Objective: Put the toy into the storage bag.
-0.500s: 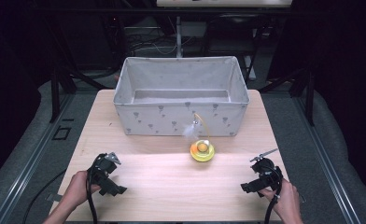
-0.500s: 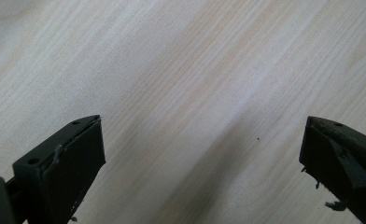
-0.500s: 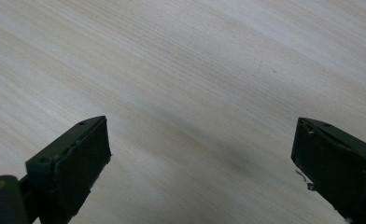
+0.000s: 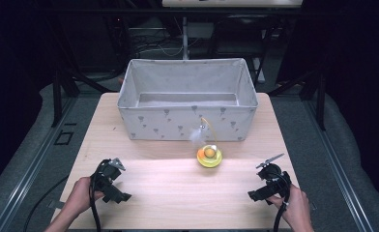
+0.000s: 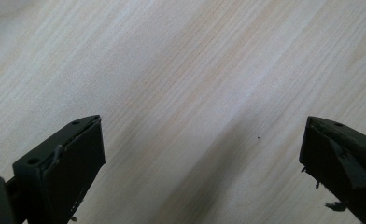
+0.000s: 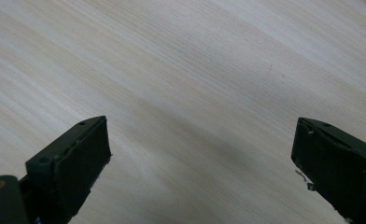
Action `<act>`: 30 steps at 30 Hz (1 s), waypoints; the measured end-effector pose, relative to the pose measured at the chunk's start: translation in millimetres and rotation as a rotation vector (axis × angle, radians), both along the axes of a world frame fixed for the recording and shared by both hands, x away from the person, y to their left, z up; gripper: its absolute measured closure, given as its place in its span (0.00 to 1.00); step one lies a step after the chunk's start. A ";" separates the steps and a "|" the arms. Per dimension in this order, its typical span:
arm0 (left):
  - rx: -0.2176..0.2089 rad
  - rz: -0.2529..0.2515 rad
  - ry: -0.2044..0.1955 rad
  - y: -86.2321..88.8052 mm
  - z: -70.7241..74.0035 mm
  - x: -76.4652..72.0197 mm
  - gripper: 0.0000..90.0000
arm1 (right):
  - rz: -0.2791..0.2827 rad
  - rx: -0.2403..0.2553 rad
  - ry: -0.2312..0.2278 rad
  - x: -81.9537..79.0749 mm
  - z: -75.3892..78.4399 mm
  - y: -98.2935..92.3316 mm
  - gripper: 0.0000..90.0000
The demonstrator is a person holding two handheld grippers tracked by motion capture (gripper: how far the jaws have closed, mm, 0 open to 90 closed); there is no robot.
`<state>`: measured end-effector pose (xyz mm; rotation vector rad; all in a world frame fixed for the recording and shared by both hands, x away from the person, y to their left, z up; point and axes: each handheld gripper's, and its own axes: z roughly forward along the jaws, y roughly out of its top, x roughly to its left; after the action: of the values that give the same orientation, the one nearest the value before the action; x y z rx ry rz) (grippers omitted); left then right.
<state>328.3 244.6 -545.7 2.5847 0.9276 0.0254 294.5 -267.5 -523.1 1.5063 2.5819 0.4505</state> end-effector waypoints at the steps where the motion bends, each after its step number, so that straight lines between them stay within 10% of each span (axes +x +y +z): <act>1: 0.000 -0.001 0.000 -0.2 0.0 -0.1 0.00 | 0.005 -0.006 -0.001 -0.1 0.2 1.8 0.04; 30: 0.014 0.003 0.007 -1.7 -2.0 0.1 0.00 | 0.162 -0.032 -0.043 13.2 51.5 46.0 0.03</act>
<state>328.4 242.9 -547.7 2.5976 0.9366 0.0239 307.7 -221.5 -471.7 1.2691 2.6750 0.4502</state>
